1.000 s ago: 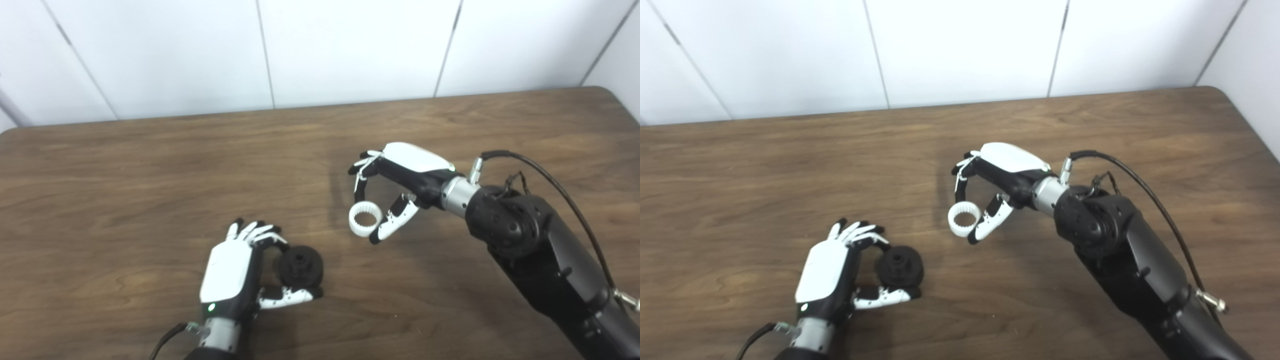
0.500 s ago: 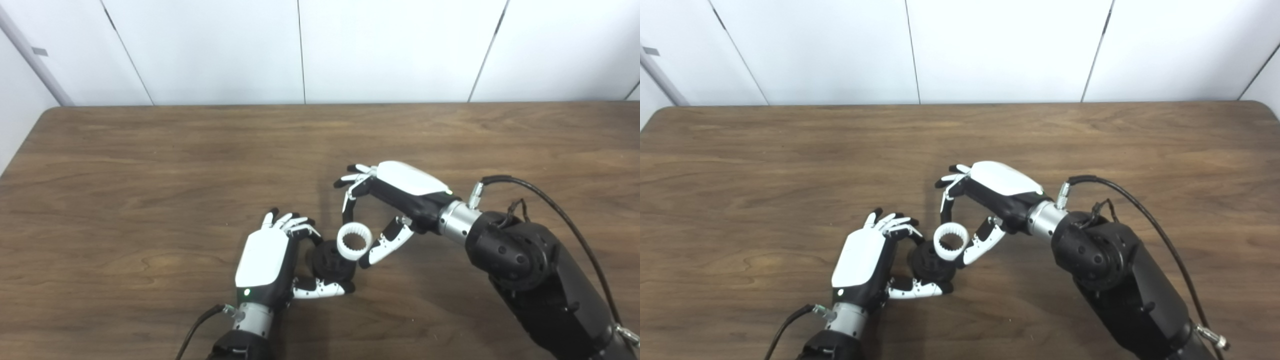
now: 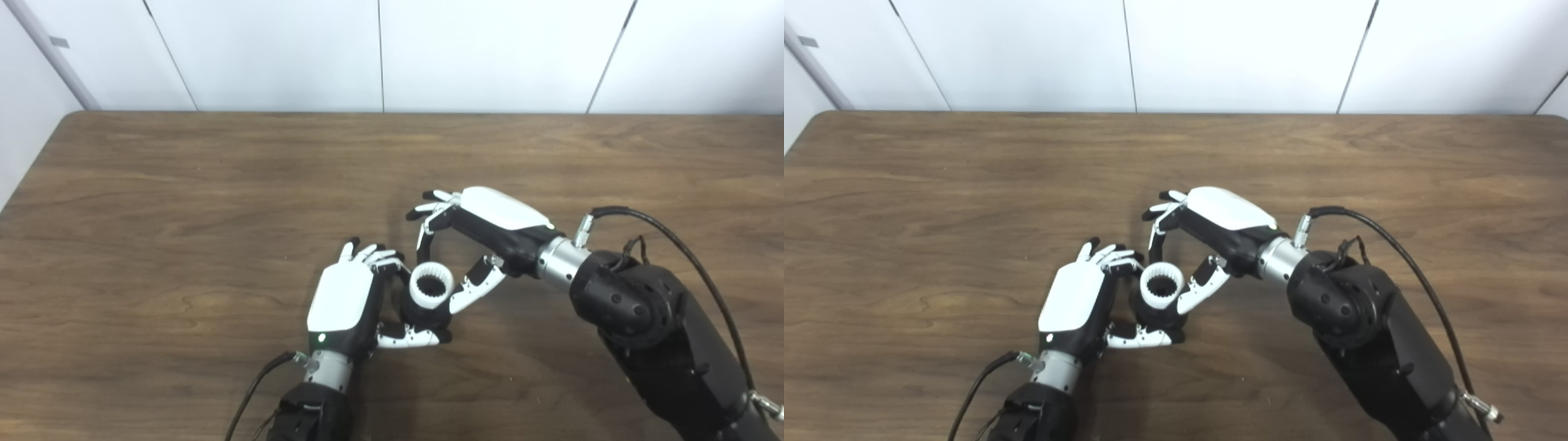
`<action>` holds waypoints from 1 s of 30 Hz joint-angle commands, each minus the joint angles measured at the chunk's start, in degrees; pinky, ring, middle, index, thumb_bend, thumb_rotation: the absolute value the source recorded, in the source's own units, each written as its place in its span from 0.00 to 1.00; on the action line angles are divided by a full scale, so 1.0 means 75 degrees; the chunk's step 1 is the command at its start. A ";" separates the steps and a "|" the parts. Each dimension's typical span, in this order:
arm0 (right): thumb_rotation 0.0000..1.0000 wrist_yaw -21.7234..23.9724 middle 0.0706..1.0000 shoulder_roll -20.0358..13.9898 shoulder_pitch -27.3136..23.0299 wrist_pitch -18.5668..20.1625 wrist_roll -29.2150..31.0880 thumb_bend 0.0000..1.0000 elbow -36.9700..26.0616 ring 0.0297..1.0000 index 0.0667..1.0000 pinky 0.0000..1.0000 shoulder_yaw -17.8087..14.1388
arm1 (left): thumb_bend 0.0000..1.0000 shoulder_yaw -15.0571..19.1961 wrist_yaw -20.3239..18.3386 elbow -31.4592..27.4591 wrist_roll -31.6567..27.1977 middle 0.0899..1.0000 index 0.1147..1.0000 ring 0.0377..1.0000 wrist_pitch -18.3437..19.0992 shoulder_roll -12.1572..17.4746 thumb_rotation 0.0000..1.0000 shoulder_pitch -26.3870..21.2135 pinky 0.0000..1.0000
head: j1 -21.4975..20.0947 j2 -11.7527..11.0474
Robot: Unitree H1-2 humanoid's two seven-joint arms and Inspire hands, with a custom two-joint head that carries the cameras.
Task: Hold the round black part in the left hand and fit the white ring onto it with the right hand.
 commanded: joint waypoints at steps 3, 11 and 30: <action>0.14 -0.0107 0.87 -0.0051 -0.0147 -0.0289 0.0065 0.52 0.0034 0.99 0.45 1.00 -0.0090 | 0.52 -0.0243 -0.0361 0.0324 -0.0079 0.74 0.42 0.86 0.0002 -0.0074 0.05 0.0166 1.00 | 0.0007 0.0001; 0.14 -0.0154 0.86 -0.0093 -0.0106 -0.0344 0.0034 0.52 0.0213 0.98 0.45 1.00 -0.0091 | 0.52 -0.0270 -0.0397 0.0272 -0.0036 0.74 0.42 0.86 0.0057 -0.0073 0.05 0.0170 1.00 | 0.0002 0.0024; 0.14 -0.0194 0.86 -0.0057 0.0030 -0.0500 -0.0084 0.52 0.0347 0.98 0.45 1.00 -0.0074 | 0.52 -0.0293 -0.0457 0.0162 -0.0081 0.74 0.42 0.86 0.0112 -0.0036 0.05 0.0184 0.99 | -0.0095 0.0074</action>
